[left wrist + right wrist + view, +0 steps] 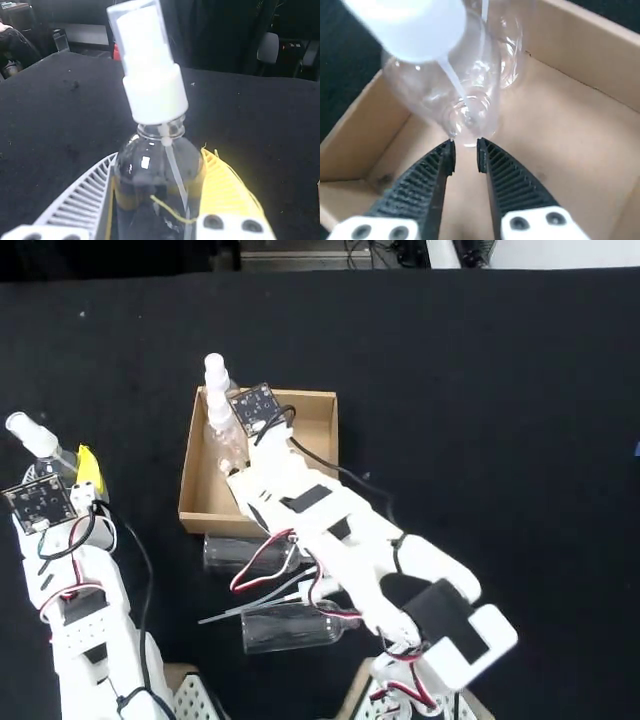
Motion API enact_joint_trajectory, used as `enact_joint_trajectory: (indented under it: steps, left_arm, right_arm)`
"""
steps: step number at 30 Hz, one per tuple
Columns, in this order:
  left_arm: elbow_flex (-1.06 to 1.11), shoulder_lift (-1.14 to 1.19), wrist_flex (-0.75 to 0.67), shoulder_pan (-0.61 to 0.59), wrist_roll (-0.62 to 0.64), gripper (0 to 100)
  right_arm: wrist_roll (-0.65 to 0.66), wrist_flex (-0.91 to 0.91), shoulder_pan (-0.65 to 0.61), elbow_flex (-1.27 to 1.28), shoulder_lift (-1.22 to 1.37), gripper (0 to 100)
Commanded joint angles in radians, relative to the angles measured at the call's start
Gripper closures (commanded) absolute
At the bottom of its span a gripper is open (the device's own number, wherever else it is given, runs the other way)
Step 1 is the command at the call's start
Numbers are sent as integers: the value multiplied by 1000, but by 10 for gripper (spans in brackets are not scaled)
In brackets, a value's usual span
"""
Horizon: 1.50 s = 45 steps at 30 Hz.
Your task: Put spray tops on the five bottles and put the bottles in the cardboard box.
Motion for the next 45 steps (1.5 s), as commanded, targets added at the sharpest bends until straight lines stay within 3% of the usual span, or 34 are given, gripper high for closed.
enact_joint_trajectory:
  steps: [1, 21, 29, 38, 45]
  left_arm:
    - [12, -5, 5, -7, 2, 970]
    - [12, -5, 2, -7, 2, 970]
    - [12, -5, 2, -7, 2, 970]
    - [12, -6, 2, -7, 2, 970]
    - [12, -6, 6, -7, 2, 970]
  right_arm:
    - [-2, -74, -18, -61, 15, 943]
    - [2, -201, -46, -62, 81, 942]
    - [2, -187, -40, 65, -160, 942]
    - [-6, -196, 81, 91, -229, 942]
    - [-6, -195, 146, -76, -28, 942]
